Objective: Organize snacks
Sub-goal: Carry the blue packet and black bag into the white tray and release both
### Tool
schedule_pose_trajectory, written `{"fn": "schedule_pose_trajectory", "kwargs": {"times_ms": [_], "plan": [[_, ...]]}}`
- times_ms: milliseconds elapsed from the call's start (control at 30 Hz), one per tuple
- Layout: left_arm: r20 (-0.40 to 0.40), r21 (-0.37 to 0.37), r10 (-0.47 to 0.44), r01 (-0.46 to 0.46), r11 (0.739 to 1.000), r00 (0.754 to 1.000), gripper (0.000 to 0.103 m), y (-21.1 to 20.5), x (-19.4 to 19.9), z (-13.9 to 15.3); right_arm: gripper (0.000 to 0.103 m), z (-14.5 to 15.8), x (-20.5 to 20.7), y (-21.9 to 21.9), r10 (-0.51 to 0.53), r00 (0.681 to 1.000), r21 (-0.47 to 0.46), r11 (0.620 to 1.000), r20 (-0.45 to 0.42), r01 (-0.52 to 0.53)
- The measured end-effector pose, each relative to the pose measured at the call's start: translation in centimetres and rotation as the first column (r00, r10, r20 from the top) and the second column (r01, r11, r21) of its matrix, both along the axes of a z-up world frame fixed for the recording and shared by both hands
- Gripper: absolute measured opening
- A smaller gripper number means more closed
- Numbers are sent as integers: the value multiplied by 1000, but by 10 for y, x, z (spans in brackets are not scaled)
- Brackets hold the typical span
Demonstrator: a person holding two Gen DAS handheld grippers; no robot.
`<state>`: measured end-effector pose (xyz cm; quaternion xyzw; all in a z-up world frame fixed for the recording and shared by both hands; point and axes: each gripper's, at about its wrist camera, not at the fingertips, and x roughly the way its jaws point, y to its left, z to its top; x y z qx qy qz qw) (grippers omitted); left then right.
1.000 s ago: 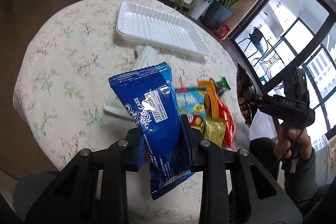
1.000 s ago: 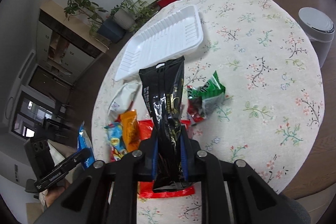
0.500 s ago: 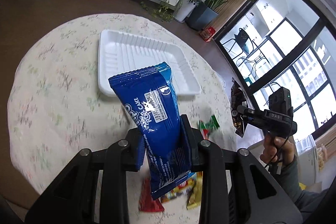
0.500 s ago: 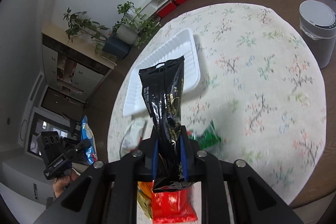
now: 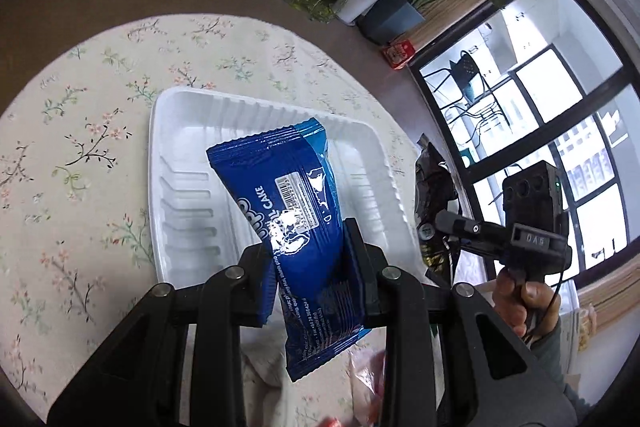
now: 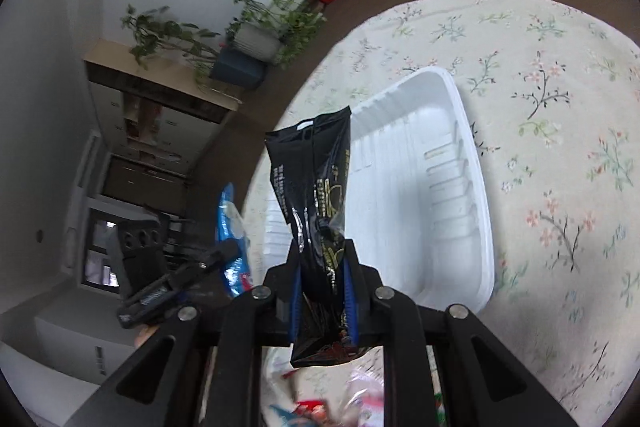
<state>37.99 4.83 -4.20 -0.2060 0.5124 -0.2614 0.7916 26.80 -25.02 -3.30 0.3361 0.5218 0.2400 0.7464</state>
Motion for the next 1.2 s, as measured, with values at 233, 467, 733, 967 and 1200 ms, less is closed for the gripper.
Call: {"fn": "schedule_pose_trajectory", "kwargs": {"times_ms": [233, 467, 733, 967, 1200], "plan": [[-43, 10, -58, 58, 998, 997, 27, -17, 23, -35, 19, -30, 36, 31, 55, 997, 17, 998, -63, -54], [-58, 37, -57, 59, 998, 997, 27, -32, 46, -49, 19, -49, 48, 41, 55, 994, -21, 998, -90, -57], [-79, 43, -52, 55, 998, 996, 27, -37, 46, -60, 19, -60, 51, 41, 49, 994, -39, 998, -97, -53], [-90, 58, -40, 45, 997, 995, 27, -44, 37, -52, 19, -64, 48, 42, 47, 994, -69, 996, -97, -54], [-92, 64, -12, 18, 998, 996, 27, -40, 39, -53, 24, -64, 47, 47, 51, 994, -127, 990, -96, -63]]}}
